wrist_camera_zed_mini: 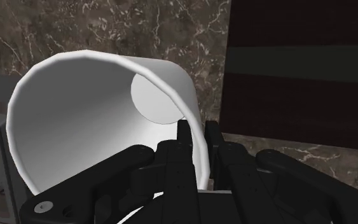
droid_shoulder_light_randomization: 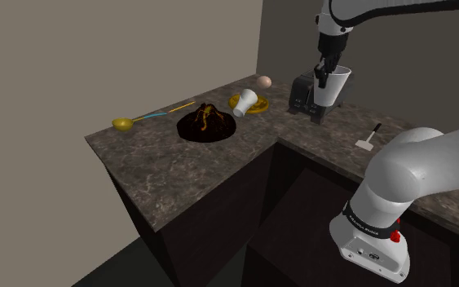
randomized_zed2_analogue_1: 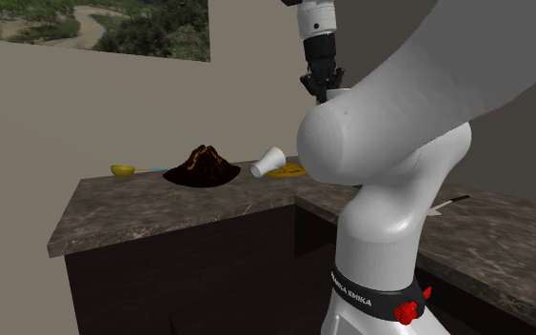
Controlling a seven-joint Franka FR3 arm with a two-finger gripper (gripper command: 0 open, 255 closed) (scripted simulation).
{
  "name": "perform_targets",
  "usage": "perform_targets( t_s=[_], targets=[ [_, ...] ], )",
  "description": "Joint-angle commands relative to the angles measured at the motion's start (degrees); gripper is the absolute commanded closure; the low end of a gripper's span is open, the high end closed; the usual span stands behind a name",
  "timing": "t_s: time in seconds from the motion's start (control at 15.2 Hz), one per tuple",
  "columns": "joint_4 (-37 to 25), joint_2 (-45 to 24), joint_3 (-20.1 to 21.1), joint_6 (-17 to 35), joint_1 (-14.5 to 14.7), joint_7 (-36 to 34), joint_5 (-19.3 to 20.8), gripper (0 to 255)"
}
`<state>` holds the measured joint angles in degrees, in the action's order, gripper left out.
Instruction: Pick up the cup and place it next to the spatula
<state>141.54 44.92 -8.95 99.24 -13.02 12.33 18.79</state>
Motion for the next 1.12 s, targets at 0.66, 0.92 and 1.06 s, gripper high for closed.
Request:
perform_targets(
  t_s=[0.66, 0.92, 1.06],
  targets=[
    [7.01, 15.77, -10.41, -4.91, -7.62, 13.47, 9.5, 255],
    [10.27, 16.51, -11.37, -2.44, -8.06, 12.89, 10.53, 255],
    [11.87, 16.8, -11.9, -1.18, -8.3, 12.6, 11.08, 255]
  ],
)
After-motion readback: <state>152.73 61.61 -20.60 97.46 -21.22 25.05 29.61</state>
